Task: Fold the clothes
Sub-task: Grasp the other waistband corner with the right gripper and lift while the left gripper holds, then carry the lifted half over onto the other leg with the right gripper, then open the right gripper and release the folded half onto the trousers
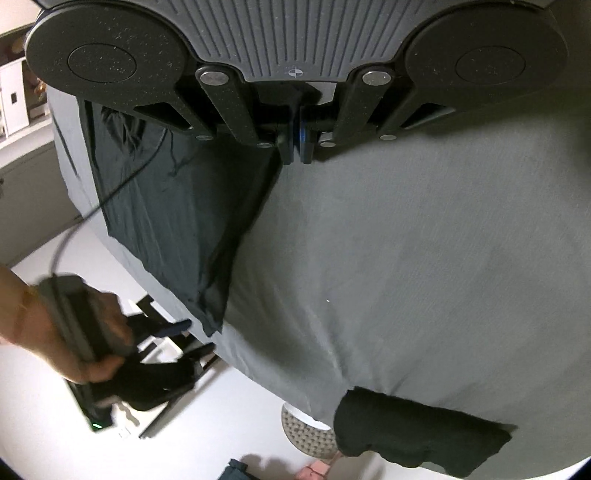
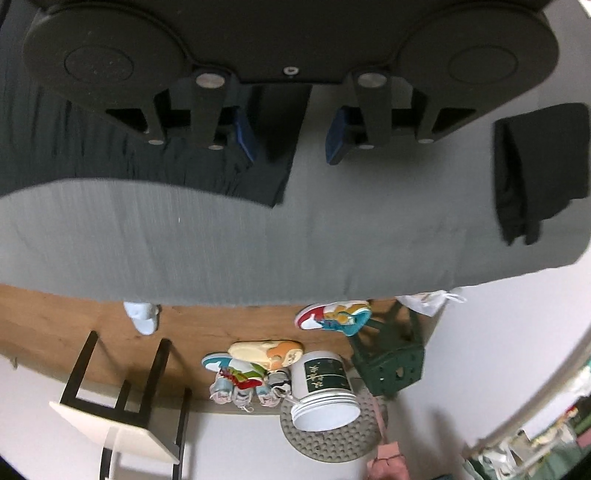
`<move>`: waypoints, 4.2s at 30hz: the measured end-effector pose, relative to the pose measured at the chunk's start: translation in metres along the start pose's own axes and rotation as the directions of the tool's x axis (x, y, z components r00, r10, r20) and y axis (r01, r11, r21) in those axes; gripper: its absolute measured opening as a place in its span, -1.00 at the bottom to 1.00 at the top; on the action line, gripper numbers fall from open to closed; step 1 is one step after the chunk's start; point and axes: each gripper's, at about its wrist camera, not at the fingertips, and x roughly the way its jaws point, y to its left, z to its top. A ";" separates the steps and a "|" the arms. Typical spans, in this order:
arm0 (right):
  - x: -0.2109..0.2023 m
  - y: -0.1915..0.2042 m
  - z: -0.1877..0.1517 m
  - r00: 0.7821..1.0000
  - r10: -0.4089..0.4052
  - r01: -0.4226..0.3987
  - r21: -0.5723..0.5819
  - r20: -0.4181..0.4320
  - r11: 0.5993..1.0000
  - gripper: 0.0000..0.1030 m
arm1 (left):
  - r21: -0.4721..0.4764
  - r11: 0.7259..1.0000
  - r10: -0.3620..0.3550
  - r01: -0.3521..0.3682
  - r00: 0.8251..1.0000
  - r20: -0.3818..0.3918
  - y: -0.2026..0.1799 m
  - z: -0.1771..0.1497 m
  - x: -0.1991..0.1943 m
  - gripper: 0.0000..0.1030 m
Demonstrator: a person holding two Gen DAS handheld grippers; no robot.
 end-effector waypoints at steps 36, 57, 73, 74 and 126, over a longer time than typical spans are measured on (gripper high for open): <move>0.036 -0.007 0.024 0.999 -0.035 0.035 -0.014 -0.027 0.999 -0.50 | 0.078 0.996 -0.043 0.049 0.996 -0.079 -0.007 -0.001 0.001 -0.63; -0.006 -0.025 0.029 1.000 0.017 -0.015 -0.068 0.025 0.998 -0.90 | 0.174 0.933 -0.326 0.316 0.945 0.033 -0.028 -0.004 -0.028 -0.99; -0.053 -0.148 0.018 0.999 0.013 -0.013 0.003 0.032 1.000 -0.90 | 0.380 0.776 -0.481 0.503 0.862 -0.160 -0.140 -0.038 -0.017 -0.99; -0.053 -0.154 0.017 0.999 0.013 -0.013 0.008 0.031 1.000 -0.90 | 0.386 0.770 -0.481 0.508 0.859 -0.172 -0.146 -0.037 -0.015 -0.99; -0.179 -0.230 -0.277 0.848 0.403 -0.462 0.105 0.343 0.881 0.09 | 0.906 0.329 0.190 -0.266 0.958 0.213 -0.207 -0.129 0.003 0.24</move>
